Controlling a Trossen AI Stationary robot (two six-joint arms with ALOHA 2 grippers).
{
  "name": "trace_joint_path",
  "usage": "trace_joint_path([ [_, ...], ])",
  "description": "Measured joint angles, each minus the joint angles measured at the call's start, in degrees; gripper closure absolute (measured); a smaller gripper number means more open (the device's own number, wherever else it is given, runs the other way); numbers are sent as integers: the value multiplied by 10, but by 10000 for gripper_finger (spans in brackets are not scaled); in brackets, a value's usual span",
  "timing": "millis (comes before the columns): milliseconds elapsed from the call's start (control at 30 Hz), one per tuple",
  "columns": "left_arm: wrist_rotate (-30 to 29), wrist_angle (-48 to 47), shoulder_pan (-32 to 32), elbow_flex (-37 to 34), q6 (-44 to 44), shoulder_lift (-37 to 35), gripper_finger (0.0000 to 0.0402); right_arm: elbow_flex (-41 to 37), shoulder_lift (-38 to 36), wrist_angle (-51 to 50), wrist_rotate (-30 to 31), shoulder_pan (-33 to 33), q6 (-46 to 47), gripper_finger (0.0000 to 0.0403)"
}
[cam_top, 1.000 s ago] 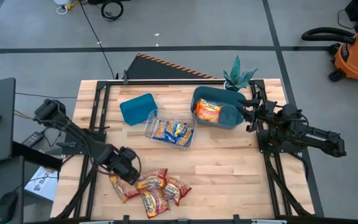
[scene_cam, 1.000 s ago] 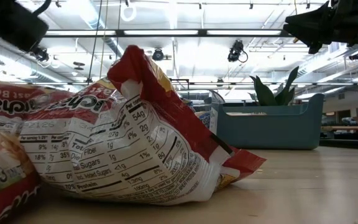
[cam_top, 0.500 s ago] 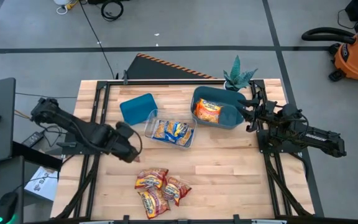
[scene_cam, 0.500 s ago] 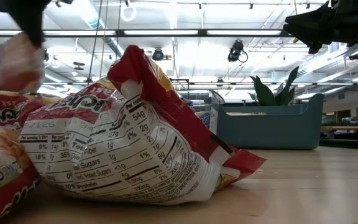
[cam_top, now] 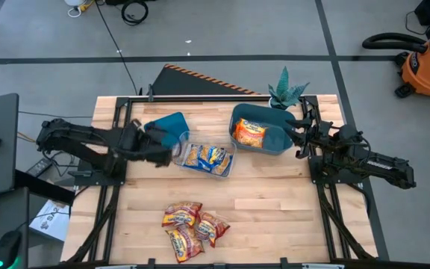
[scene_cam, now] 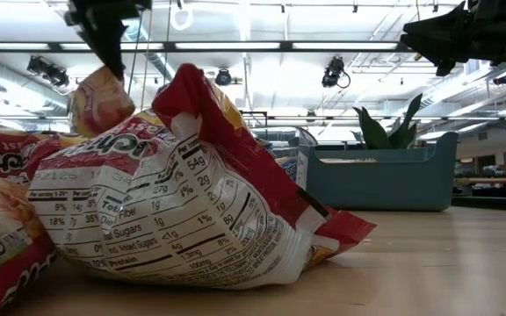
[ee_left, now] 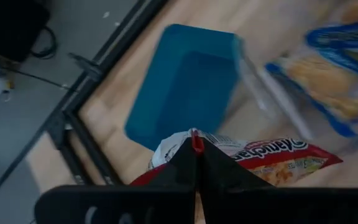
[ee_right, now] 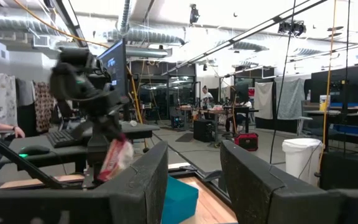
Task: Sort Maruchan noodles
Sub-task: Put the red noodle pack into the left small blue bin
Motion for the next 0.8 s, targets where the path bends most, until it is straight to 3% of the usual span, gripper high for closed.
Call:
trace_joint_path([
  [333, -42, 112, 152, 0, 240, 1, 393, 0, 0, 0, 0, 0, 0, 250],
  [500, -42, 157, 216, 0, 312, 5, 393, 0, 0, 0, 0, 0, 0, 250],
  [800, 29, 206, 277, -78, 402, 6, 393, 0, 0, 0, 0, 0, 0, 250],
])
